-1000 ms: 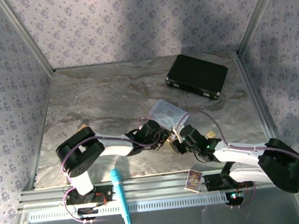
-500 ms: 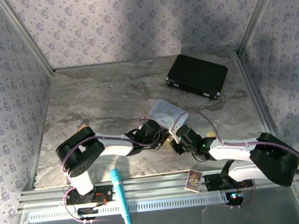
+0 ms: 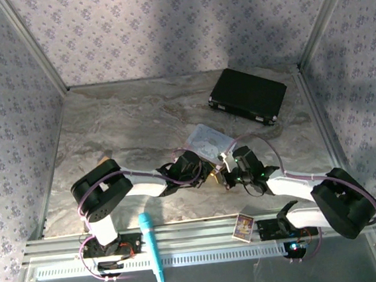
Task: Unlock the padlock with the key
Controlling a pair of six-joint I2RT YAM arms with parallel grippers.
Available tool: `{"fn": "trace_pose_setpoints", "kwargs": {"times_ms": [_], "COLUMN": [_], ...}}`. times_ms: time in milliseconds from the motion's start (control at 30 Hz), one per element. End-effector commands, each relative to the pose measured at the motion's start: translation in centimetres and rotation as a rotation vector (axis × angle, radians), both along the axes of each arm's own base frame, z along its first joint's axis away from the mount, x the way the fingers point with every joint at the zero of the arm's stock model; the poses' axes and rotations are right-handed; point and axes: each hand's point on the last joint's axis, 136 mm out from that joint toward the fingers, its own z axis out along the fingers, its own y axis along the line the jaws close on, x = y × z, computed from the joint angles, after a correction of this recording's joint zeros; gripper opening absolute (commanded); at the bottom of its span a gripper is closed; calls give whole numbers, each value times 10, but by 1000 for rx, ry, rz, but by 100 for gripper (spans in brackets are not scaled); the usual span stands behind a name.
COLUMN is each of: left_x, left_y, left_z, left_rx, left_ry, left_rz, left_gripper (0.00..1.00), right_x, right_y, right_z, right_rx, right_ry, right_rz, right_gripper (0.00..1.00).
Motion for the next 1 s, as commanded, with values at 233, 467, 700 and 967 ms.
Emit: {"fn": "trace_pose_setpoints", "kwargs": {"times_ms": [233,467,700,967], "left_x": [-40,-39,-37,-36], "left_y": [24,29,34,47], "left_z": [-42,-42,-41,-42], "left_rx": [128,159,194,293], "left_ry": [121,109,89,51], "left_rz": [-94,-93,-90,-114], "left_gripper": [0,0,0,0], "right_x": [37,39,42,44], "right_y": [-24,-30,-37,-46], "right_z": [18,17,19,23], "right_rx": [60,77,83,71], "right_ry": [-48,-28,-33,-60], "right_rz": [-199,-242,-279,-320], "right_gripper": [25,41,45,49]}}
